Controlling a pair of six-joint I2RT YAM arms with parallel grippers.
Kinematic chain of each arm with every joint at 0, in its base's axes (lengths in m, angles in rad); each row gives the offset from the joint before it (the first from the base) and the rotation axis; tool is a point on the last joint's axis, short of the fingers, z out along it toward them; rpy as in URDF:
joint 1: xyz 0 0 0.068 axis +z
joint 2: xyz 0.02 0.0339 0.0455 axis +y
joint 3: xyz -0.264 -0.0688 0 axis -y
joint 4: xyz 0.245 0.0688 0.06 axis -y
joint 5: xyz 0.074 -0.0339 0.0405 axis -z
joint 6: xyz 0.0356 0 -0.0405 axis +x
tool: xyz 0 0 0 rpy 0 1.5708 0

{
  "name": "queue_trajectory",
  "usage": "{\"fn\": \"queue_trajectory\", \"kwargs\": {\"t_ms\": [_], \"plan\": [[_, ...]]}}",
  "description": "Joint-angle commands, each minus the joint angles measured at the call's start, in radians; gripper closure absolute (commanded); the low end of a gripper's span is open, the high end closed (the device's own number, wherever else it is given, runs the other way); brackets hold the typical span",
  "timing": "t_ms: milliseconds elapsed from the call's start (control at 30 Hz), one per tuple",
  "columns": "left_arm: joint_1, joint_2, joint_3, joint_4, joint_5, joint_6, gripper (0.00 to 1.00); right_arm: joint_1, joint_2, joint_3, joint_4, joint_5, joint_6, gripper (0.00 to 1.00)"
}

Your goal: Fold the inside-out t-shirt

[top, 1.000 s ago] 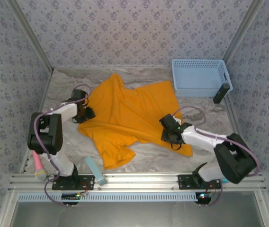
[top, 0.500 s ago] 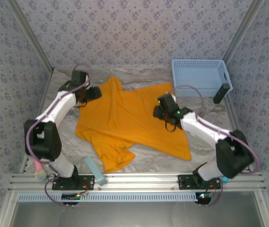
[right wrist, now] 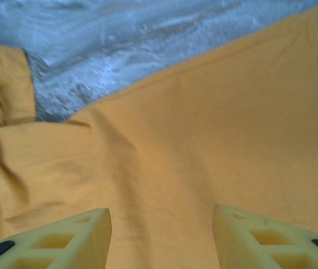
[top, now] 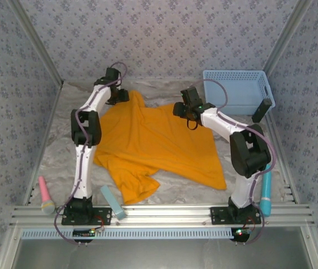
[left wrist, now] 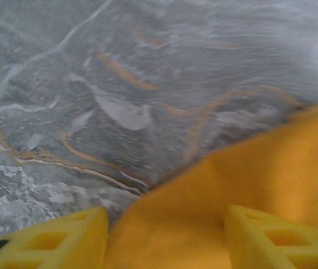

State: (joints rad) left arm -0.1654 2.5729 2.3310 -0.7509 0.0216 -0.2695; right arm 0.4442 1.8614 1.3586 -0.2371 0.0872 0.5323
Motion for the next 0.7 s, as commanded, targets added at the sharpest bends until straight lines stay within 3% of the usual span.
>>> {"fn": "queue_trajectory", "kwargs": {"t_ms": [0, 67, 167, 267, 467, 500, 600, 667], "plan": [[0.007, 0.004, 0.054, -0.166, -0.081, 0.009, 0.55, -0.005, 0.029, 0.008, -0.031, -0.029, -0.012, 0.47], [0.007, -0.032, -0.033, -0.158, -0.059, 0.010, 0.66, -0.005, 0.046, -0.005, -0.028, -0.032, -0.004, 0.47], [0.011, -0.144, -0.240, -0.082, -0.008, 0.038, 1.00, -0.003, 0.066, -0.037, -0.013, -0.041, 0.006, 0.47], [0.040, -0.305, -0.459, -0.004, 0.065, 0.015, 1.00, 0.001, 0.076, -0.091, 0.018, -0.027, 0.017, 0.50], [0.063, -0.611, -0.845, 0.037, 0.030, -0.083, 1.00, 0.003, 0.066, -0.228, 0.056, 0.013, 0.077, 0.58], [0.068, -0.644, -0.902, 0.046, 0.055, -0.100, 0.96, 0.005, 0.068, -0.241, 0.062, 0.013, 0.082, 0.59], [0.078, -0.692, -0.973, 0.063, 0.188, -0.108, 0.58, 0.008, 0.074, -0.267, 0.073, 0.001, 0.081, 0.59], [0.079, -0.717, -0.962, 0.089, 0.213, -0.100, 0.47, 0.009, 0.073, -0.273, 0.084, -0.007, 0.076, 0.59]]}}
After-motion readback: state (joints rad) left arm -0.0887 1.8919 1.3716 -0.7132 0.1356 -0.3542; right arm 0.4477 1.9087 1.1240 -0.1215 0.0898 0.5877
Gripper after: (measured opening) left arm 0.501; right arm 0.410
